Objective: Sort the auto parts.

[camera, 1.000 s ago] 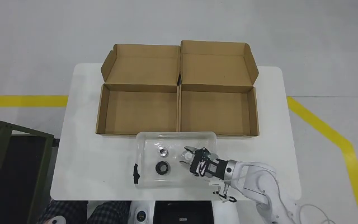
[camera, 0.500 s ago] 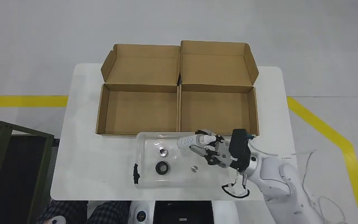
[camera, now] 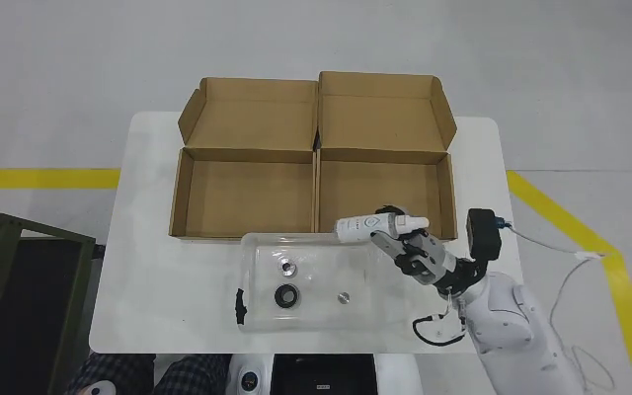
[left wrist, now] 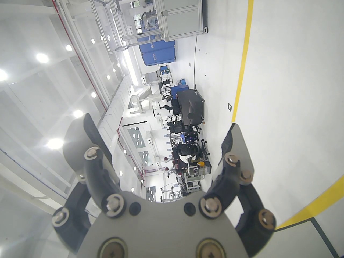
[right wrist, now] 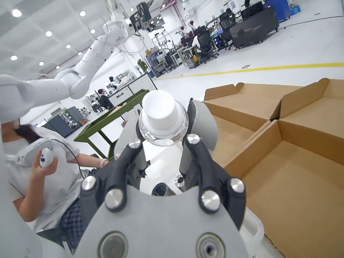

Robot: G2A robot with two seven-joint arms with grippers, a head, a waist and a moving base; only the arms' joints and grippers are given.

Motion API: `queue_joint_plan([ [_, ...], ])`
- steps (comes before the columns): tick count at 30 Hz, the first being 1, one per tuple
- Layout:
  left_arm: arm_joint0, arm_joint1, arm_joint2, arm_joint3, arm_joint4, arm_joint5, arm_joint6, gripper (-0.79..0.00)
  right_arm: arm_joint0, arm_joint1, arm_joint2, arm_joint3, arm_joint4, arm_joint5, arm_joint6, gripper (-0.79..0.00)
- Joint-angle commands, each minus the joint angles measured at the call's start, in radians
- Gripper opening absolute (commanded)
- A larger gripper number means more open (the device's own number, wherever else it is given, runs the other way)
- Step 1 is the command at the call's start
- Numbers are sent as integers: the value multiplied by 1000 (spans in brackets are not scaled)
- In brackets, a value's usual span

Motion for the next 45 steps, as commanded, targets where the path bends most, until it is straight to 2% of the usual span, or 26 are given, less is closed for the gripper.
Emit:
queue_joint_plan([
  [1,0,0,0,0,0,0,0,0,-2,0,1,5,36,-4,-10,-785],
  [11,0,0,0,0,0,0,0,0,-11,1,18,-2,82,-9,-22,-785],
  [24,0,0,0,0,0,0,0,0,-16,-1,28,-46,-68,28,-41,-785],
  [35,0,0,0,0,0,0,0,0,28,-13,-31,-17,-343,195,-58,-785],
  [45,0,0,0,0,0,0,0,0,150,-25,-117,55,-504,357,47,-785],
])
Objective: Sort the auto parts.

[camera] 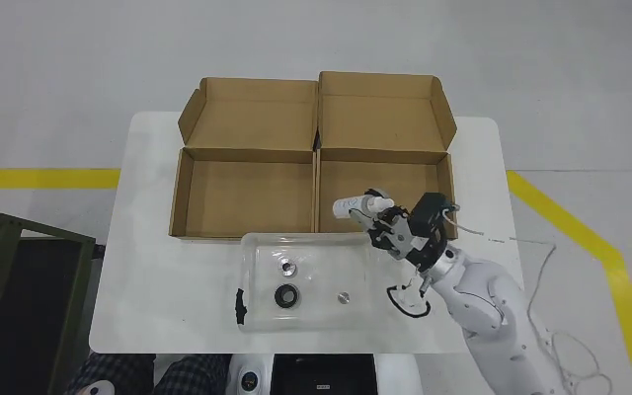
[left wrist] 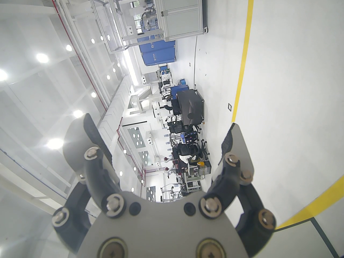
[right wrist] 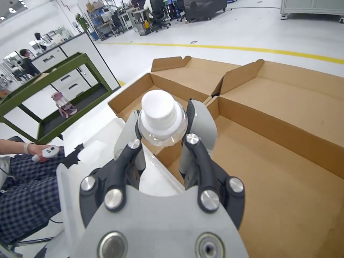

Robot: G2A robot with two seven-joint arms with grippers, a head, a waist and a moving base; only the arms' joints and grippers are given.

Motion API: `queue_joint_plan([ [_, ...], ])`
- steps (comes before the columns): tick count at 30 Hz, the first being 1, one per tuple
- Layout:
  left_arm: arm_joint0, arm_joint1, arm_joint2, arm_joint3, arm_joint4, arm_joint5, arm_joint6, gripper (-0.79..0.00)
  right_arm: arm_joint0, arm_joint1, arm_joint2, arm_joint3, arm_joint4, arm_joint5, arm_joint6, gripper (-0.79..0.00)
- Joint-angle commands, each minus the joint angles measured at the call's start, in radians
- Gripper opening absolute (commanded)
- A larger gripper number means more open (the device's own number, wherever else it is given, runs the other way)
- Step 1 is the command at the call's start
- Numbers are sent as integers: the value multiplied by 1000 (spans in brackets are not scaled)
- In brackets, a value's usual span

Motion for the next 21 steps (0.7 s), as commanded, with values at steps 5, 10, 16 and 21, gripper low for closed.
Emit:
queue_joint_plan([
  [5,0,0,0,0,0,0,0,0,108,-14,-70,73,-62,83,40,-785],
  [10,0,0,0,0,0,0,0,0,171,-24,-117,107,-135,143,75,-785],
  [16,0,0,0,0,0,0,0,0,252,-36,-162,171,-184,193,131,-785],
  [21,0,0,0,0,0,0,0,0,323,-48,-199,244,-204,195,175,-785],
])
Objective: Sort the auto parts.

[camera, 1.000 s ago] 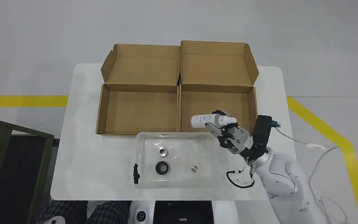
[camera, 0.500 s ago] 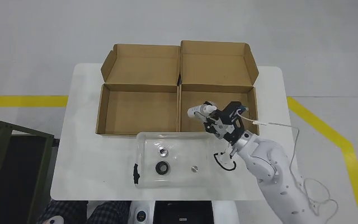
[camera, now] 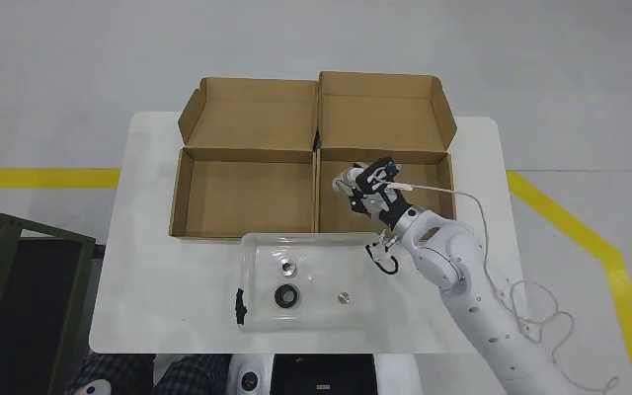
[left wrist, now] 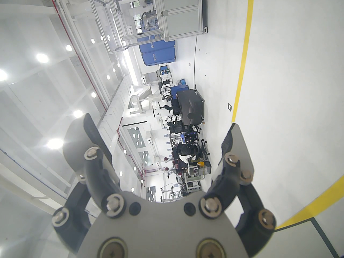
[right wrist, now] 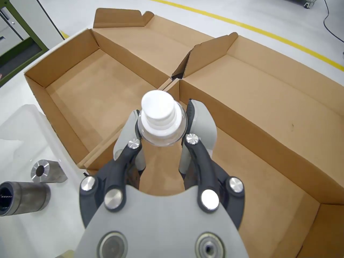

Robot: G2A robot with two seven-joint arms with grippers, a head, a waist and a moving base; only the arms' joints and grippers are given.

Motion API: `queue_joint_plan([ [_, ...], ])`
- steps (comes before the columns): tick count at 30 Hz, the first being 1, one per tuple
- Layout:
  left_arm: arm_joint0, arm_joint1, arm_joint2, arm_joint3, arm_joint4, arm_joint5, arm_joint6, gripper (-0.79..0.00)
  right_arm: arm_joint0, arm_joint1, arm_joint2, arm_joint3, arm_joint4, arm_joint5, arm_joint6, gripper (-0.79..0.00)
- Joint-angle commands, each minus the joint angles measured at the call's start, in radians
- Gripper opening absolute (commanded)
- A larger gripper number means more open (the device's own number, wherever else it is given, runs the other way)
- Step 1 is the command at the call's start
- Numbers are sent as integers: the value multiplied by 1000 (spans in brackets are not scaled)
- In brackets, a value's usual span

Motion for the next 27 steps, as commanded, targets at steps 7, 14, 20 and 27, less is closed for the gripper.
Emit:
queue_joint_plan([
  [7,0,0,0,0,0,0,0,0,84,-17,-55,96,-32,7,54,-785],
  [14,0,0,0,0,0,0,0,0,114,-30,-91,142,-49,20,78,-631],
  [20,0,0,0,0,0,0,0,0,130,-39,-104,175,-47,26,85,-542],
  [27,0,0,0,0,0,0,0,0,135,-44,-100,182,-44,29,90,0],
])
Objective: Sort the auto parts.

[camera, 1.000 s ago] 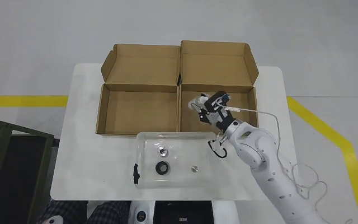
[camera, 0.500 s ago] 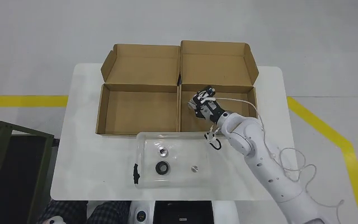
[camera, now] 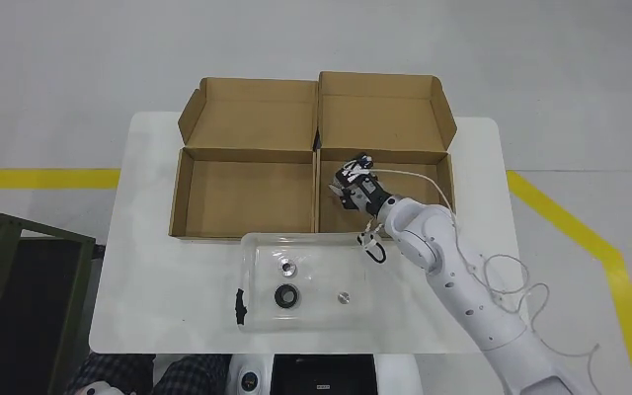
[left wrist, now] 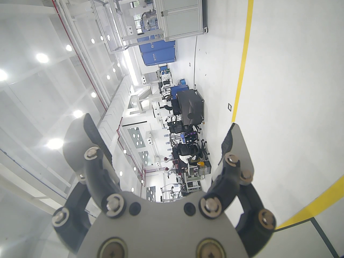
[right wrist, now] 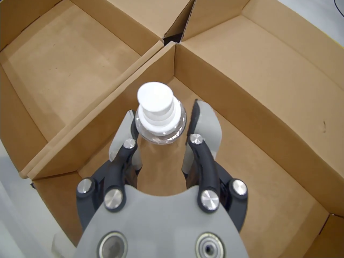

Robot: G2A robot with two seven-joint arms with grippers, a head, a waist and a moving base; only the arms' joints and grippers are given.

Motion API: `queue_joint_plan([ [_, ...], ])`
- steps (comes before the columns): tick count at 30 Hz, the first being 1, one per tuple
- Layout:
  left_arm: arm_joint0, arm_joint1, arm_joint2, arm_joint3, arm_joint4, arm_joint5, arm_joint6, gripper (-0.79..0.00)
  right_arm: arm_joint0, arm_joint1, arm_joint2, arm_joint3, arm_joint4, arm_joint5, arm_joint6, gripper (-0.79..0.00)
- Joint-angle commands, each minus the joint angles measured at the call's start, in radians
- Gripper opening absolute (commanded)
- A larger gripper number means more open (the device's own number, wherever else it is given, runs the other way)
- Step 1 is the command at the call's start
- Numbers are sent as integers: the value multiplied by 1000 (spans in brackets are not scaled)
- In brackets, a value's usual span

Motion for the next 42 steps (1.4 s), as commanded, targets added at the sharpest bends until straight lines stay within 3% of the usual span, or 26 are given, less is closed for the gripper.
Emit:
queue_joint_plan([
  [1,0,0,0,0,0,0,0,0,-3,0,7,-11,3,0,-2,0],
  [9,0,0,0,0,0,0,0,0,-93,22,79,-192,-45,-38,14,0],
  [24,0,0,0,0,0,0,0,0,-399,76,200,-567,-125,-261,88,0],
  [34,0,0,0,0,0,0,0,0,-530,105,209,-693,-169,-464,138,0],
  [42,0,0,0,0,0,0,0,0,-558,119,184,-687,-240,-536,189,0],
])
